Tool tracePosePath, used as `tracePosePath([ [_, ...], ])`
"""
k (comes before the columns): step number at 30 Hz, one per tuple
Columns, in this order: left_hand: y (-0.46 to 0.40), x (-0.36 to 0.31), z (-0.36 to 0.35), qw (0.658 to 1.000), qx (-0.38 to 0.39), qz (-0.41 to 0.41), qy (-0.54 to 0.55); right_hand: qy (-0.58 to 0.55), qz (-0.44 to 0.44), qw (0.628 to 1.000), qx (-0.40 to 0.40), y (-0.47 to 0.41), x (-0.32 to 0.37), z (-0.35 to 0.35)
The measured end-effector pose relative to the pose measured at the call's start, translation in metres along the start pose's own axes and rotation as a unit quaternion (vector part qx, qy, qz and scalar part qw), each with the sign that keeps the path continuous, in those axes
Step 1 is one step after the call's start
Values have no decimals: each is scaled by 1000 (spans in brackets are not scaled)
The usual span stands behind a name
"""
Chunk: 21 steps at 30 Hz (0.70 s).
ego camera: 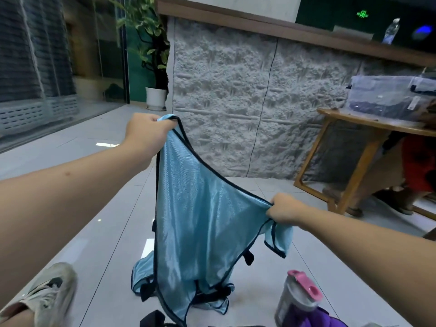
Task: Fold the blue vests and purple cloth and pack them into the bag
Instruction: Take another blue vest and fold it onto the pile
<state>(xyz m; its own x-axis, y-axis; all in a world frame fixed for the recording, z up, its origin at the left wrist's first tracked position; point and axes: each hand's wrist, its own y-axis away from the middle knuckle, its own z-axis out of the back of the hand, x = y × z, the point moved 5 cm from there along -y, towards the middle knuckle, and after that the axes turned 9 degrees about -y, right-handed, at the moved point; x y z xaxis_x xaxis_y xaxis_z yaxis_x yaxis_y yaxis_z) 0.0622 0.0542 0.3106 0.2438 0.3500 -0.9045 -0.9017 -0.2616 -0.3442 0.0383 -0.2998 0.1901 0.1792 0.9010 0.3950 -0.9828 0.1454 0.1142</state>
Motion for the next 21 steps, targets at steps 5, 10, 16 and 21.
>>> tracePosePath([
  [5,-9,19,11,999,-9,46,4,-26,3,1000,-15,6,-7,27],
  [10,-11,27,14,997,16,74,1,-107,23,994,8,11,1,59],
  [16,-12,20,18,981,81,44,-169,-228,-1,971,73,27,17,100],
  [21,-17,30,35,962,127,36,-240,-326,17,943,-62,21,14,141],
])
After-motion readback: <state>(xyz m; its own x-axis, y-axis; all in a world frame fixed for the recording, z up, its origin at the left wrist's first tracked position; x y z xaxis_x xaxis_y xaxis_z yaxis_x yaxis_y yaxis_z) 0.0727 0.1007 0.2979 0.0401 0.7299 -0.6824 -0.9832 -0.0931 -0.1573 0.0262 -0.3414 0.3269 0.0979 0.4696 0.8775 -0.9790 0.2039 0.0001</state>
